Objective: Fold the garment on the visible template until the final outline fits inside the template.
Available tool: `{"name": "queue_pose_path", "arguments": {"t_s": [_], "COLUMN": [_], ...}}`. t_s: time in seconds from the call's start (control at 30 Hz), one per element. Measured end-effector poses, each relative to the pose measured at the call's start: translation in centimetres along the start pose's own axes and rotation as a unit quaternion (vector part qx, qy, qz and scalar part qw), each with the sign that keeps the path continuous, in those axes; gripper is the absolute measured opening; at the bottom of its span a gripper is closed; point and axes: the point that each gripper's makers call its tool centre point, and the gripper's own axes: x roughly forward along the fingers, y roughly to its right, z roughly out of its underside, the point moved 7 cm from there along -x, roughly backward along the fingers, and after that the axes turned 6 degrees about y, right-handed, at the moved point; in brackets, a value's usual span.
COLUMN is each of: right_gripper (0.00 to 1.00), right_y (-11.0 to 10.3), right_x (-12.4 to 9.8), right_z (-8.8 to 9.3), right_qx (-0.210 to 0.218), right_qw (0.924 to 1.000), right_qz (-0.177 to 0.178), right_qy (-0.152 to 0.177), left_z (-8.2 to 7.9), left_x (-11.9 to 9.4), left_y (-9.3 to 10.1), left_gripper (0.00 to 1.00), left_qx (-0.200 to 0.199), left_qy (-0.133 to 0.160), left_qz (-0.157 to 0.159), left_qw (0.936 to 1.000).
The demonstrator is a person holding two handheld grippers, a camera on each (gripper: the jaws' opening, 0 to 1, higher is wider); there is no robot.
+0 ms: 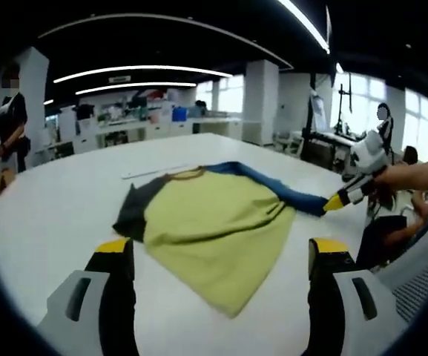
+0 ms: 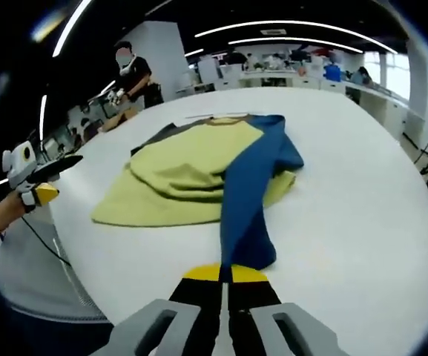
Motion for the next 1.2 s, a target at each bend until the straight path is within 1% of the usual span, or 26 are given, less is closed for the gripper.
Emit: {"name": "queue_pose_path", "arguments": {"t_s": [0.07,0.23,0.3,0.4,0.47,0.6,0.73,0.87,0.93,1.07,1.2], "right_gripper": [0.00,0.00,0.00,0.00,0.00,0.00,0.00,0.00,0.00,0.00,0.00], "right_y": [0.0,0.6,1.1,1.9,3.0,4.3,5.2,6.9,7.7,9.6,11.3], "right_x": [-0.3,-1.0,-1.4,-1.8,-2.2,-2.7,-2.8,-2.7,-2.8,-2.8,-3.0], "right_z": [-0.4,-2.0,-3.1,-4.5,-5.8,-7.5,-8.5,-9.5,-9.9,-10.5,-10.8], "right_qx": [-0.003,-0.012,-0.017,-0.034,-0.048,-0.058,-0.066,-0.076,-0.072,-0.081,-0.073], "right_qw": [1.0000,0.9996,0.9990,0.9979,0.9964,0.9949,0.9940,0.9923,0.9920,0.9894,0.9882], "right_qz": [0.002,0.010,0.017,0.026,0.039,0.048,0.053,0.068,0.076,0.101,0.118], "right_qy": [0.005,0.025,0.038,0.048,0.057,0.067,0.069,0.071,0.071,0.068,0.065], "left_z": [0.0,0.0,0.0,0.0,0.0,0.1,0.1,0.0,0.0,0.0,0.1], "left_x": [0.0,0.0,0.0,0.0,0.0,-0.1,-0.1,-0.2,-0.2,-0.3,-0.2], "left_y": [0.0,0.0,0.0,-0.1,-0.1,-0.1,-0.1,-0.1,-0.1,-0.2,-0.3], "left_gripper": [0.95,0.96,0.96,0.96,0.96,0.96,0.96,0.96,0.96,0.96,0.96], "left_qx": [-0.001,-0.003,-0.004,-0.006,-0.008,-0.007,-0.007,-0.012,-0.011,-0.011,-0.010], "left_qy": [0.000,-0.001,-0.001,-0.001,-0.001,-0.005,-0.004,0.001,-0.001,-0.002,-0.005], "left_qz": [0.000,0.001,0.002,0.001,0.001,0.001,-0.001,-0.001,-0.002,-0.003,-0.003], "left_qw": [1.0000,1.0000,1.0000,1.0000,1.0000,1.0000,1.0000,0.9999,0.9999,0.9999,0.9999]}}
